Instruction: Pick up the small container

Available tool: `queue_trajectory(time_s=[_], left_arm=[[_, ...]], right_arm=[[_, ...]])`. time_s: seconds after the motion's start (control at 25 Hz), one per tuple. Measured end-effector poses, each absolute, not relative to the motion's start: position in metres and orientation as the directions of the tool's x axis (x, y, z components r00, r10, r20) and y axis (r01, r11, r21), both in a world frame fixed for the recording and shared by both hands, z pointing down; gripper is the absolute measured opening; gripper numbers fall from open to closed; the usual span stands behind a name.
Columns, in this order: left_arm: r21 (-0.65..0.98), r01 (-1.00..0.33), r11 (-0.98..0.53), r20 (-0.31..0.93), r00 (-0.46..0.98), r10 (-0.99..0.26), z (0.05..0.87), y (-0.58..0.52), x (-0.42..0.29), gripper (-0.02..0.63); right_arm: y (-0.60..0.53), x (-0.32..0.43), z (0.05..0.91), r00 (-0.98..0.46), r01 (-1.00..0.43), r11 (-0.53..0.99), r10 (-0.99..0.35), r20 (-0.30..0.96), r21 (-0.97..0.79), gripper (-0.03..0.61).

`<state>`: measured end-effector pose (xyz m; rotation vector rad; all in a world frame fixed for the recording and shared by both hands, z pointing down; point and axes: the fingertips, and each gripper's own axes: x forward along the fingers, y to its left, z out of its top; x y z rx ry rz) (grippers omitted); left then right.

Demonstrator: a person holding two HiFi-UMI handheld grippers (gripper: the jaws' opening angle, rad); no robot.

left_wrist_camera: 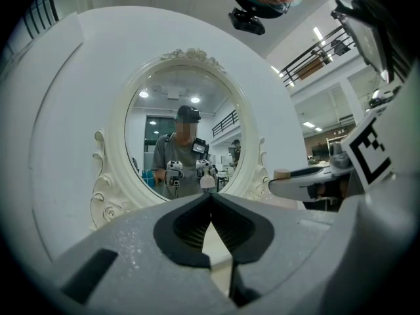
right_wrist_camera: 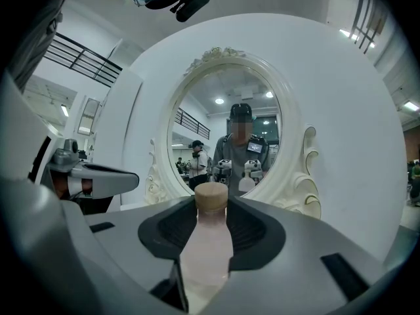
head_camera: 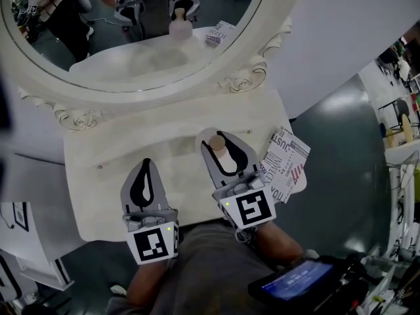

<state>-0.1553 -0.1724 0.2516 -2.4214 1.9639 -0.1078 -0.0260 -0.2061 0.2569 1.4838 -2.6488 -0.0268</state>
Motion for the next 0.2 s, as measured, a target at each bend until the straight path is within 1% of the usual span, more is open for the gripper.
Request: queue_trajectory(time_s=[0.2], left_arm=[[-0.065,-0.976,-0.209,0.038,0.207,-0.978,0.2516,-0.1735,-0.1566,0.014]], right_arm=[[-0.2068,-0.028,0.2575,-0.518,-0.85,0.523,-0.852,0.082,0.065,0.144]])
